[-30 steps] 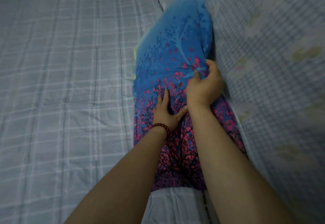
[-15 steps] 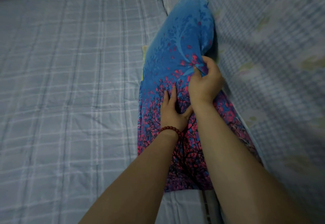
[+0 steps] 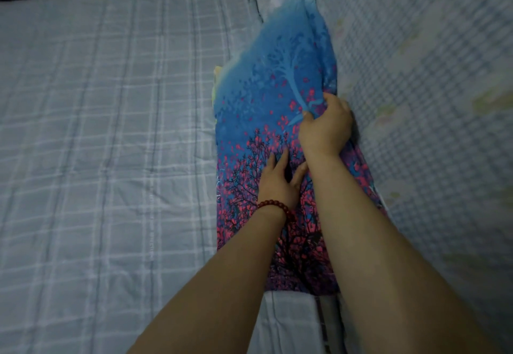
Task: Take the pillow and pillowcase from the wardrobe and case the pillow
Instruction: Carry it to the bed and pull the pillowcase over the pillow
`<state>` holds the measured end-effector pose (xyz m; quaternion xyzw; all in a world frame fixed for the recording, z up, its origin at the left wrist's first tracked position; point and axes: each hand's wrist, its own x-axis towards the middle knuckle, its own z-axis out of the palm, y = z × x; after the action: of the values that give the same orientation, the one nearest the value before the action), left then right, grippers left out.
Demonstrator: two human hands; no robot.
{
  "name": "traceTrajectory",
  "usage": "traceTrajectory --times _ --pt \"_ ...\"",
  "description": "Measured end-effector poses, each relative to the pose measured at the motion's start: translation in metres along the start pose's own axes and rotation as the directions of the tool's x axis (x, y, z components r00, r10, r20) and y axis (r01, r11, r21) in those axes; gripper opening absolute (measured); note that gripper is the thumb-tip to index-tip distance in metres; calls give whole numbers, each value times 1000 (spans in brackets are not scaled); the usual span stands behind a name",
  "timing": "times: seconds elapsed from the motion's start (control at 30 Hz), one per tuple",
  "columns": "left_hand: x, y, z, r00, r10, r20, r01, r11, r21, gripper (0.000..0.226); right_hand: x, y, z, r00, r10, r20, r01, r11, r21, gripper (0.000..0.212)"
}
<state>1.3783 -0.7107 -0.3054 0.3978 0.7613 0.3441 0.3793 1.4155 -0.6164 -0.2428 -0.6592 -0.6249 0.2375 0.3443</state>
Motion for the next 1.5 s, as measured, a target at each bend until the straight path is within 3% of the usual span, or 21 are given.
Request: traceTrajectory --times 0.27,0.4,0.63,0.77,0.97,1.23,1.37,1.5 --pt "-10 -10 -5 999 44 1 -44 998 -36 52 -21 2 -6 996 -93 3 93 993 -77 59" --pt "-17 -18 -8 1000 26 9 -26 999 -23 56 -26 3 -11 999 51 4 -48 957 -287 78" --pt "-36 -33 -10 997 -32 72 34 999 -30 76 -41 4 -16 961 177 212 -46 858 -511 110" --pt "-44 -28 -11 992 -42 117 47 998 -36 82 -47 4 -24 963 173 208 -46 863 -504 100" --pt "-59 -26 -14 986 -22 167 30 999 -46 84 -36 -3 -41 984 150 100 -124 966 -229 54" --pt "-67 -20 -20 992 -16 123 21 999 -40 70 -58 1 -45 995 -4 101 29 968 -248 60" --pt "-71 -16 -32 999 -22 26 24 994 -104 58 -72 -7 -51 990 -112 80 123 980 -155 54" --pt "-85 -10 -47 998 10 -62 -20 987 -159 55 -92 -15 -58 986 -119 120 127 990 -57 49"
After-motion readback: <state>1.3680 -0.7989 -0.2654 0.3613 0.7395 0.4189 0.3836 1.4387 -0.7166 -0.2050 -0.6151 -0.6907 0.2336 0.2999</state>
